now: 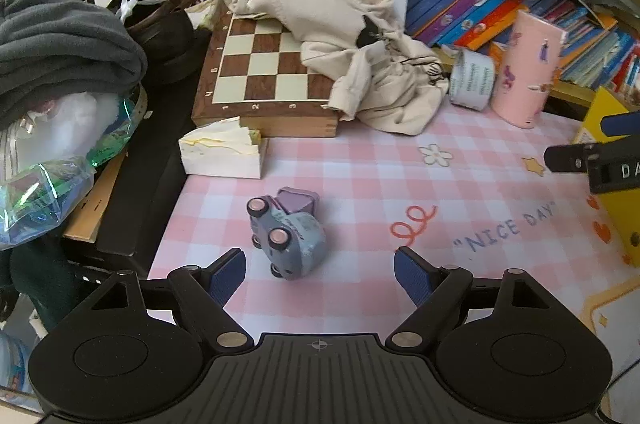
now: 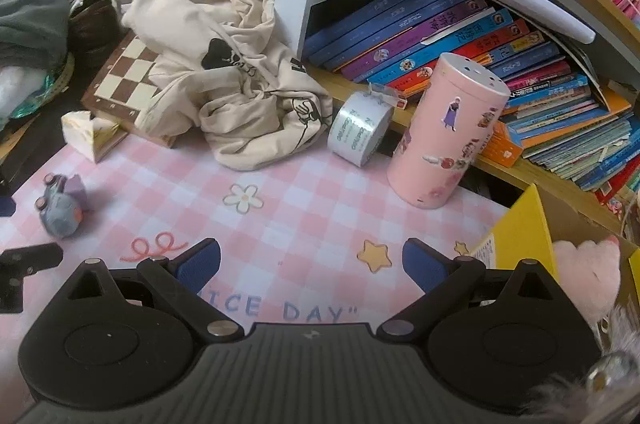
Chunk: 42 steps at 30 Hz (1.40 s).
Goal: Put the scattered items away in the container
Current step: 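Close the left gripper on the grey toy car while the right grasps the tape roll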
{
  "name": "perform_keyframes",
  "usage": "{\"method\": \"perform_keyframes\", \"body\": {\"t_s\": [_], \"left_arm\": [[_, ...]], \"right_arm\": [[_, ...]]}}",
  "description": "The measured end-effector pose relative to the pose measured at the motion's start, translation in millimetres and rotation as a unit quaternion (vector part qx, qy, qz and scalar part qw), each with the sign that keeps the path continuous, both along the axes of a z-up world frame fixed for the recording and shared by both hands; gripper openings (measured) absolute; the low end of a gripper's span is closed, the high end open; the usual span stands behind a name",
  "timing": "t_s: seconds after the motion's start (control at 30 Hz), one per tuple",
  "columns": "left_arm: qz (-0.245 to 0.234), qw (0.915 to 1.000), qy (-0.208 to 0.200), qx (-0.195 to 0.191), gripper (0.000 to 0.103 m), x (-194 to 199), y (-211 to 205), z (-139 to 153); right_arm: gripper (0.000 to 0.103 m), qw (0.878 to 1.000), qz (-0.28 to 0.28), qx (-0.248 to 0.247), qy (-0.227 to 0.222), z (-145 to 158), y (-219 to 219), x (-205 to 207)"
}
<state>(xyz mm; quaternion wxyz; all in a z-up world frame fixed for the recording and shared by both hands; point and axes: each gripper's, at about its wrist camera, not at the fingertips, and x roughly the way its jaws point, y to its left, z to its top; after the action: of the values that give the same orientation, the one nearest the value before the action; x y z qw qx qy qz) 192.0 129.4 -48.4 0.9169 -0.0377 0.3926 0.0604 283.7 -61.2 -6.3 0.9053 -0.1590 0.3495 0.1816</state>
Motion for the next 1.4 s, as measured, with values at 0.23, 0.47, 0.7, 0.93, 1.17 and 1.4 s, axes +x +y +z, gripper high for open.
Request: {"method": "perform_keyframes", "body": {"t_s": [0.23,0.47,0.7,0.93,1.17,1.4], "left_arm": [[0.028,0.9996,-0.006,0.001,0.084,13.8,10.3,-7.0],[0.036,0.9993,0.006,0.008,0.084,28.2,16.8,-18.6],[0.043,0.9989,0.018,0.009,0.084,38.6,21.9,-28.8],[0.047,0.9986,0.025,0.009,0.083,46.2,23.3,-35.2],[0.047,0.9984,0.031,0.011,0.083,51.4,22.8,-41.0],[0.046,0.9984,0.029,0.014,0.083,52.7,22.1,-41.8]], "right_arm": [[0.097,1.0,-0.009,0.02,0.0,-5.3,7.6,32.1],[0.096,1.0,-0.014,0.023,0.004,-15.7,18.3,67.1],[0.094,0.999,-0.039,0.031,0.01,-25.8,26.3,106.3],[0.087,0.995,-0.081,0.057,0.026,-34.4,26.2,148.6],[0.082,0.99,-0.111,0.078,0.03,-40.0,27.1,183.1],[0.058,0.99,-0.114,0.078,0.034,-45.2,28.4,195.7]]}}
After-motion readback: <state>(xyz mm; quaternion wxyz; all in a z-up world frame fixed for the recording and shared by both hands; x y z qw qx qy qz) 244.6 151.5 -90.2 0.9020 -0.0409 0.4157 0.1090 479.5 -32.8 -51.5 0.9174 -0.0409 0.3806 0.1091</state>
